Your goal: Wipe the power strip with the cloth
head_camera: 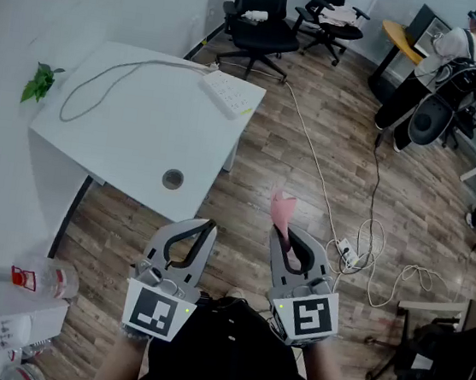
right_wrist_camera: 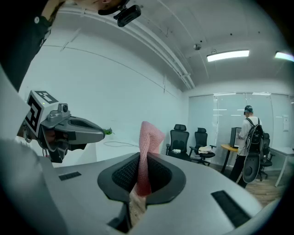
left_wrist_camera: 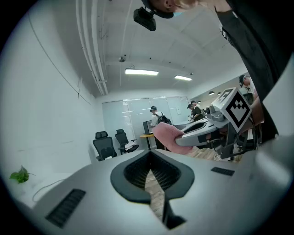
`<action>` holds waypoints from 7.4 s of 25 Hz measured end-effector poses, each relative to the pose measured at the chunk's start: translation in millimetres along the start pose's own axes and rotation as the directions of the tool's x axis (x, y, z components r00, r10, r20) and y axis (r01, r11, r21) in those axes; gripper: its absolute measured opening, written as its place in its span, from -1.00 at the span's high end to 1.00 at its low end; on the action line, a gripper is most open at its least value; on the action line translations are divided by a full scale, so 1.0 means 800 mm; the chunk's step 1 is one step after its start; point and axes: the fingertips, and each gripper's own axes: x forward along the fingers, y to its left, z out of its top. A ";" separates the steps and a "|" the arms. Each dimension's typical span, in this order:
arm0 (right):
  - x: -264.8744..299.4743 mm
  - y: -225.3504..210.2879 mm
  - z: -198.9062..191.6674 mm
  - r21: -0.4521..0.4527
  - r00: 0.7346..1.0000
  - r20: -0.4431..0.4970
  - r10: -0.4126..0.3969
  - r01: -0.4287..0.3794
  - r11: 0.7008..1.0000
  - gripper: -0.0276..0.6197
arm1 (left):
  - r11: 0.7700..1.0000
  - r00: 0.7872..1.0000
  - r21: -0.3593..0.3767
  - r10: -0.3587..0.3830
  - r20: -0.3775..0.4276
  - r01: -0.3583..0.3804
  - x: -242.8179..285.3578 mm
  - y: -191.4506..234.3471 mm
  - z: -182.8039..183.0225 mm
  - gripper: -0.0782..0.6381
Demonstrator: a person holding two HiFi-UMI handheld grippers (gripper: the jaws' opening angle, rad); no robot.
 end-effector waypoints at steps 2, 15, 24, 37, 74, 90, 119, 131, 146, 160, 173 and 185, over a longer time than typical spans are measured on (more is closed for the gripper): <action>0.001 -0.003 -0.003 0.002 1.000 -0.002 0.001 -0.001 1.000 0.75 | 1.000 1.000 0.019 -0.009 -0.002 0.009 0.003 -0.004 -0.001 0.74; -0.006 -0.017 -0.010 0.003 1.000 0.003 0.008 -0.008 1.000 0.75 | 1.000 1.000 0.012 -0.018 -0.002 0.018 0.018 -0.019 0.004 0.74; -0.024 -0.053 -0.010 0.007 1.000 0.025 -0.006 0.006 1.000 0.75 | 1.000 1.000 0.020 0.014 0.007 -0.015 0.039 -0.040 0.020 0.74; -0.062 -0.098 -0.042 0.000 0.999 0.028 0.019 -0.019 1.000 0.75 | 0.997 0.998 0.044 0.063 -0.016 -0.062 0.065 -0.087 0.024 0.74; 0.240 -0.272 0.024 -0.032 0.998 0.053 0.016 -0.014 0.999 0.75 | 0.995 0.996 0.043 0.088 -0.012 -0.088 0.326 0.145 0.011 0.74; 0.370 -0.278 0.038 -0.077 0.992 0.019 0.128 -0.126 0.989 0.75 | 0.976 0.975 0.020 0.217 -0.039 -0.216 0.347 0.241 -0.015 0.74; 0.640 -0.293 0.016 -0.260 0.824 -0.113 0.556 -0.564 0.784 0.75 | 0.815 0.801 -0.024 0.562 -0.209 -0.578 0.418 0.344 -0.053 0.74; 0.744 -0.256 -0.016 -0.329 0.738 -0.208 0.642 -0.671 0.665 0.75 | 0.731 0.706 -0.001 0.659 -0.259 -0.683 0.422 0.362 -0.062 0.74; 0.823 -0.184 -0.078 -0.388 0.621 -0.367 0.692 -0.779 0.493 0.75 | 0.584 0.549 0.040 0.782 -0.295 -0.811 0.381 0.372 -0.065 0.74; 0.858 -0.164 -0.136 -0.345 0.564 -0.501 0.656 -0.825 0.446 0.75 | 0.510 0.472 0.047 0.824 -0.313 -0.859 0.354 0.364 -0.071 0.74; 0.832 -0.163 -0.151 -0.307 0.526 -0.519 0.673 -0.850 0.427 0.75 | 0.523 0.484 0.036 0.810 -0.332 -0.851 0.353 0.361 -0.082 0.74; 0.790 -0.164 -0.162 -0.292 0.495 -0.525 0.692 -0.869 0.400 0.75 | 0.551 0.512 0.025 0.791 -0.335 -0.834 0.357 0.364 -0.087 0.74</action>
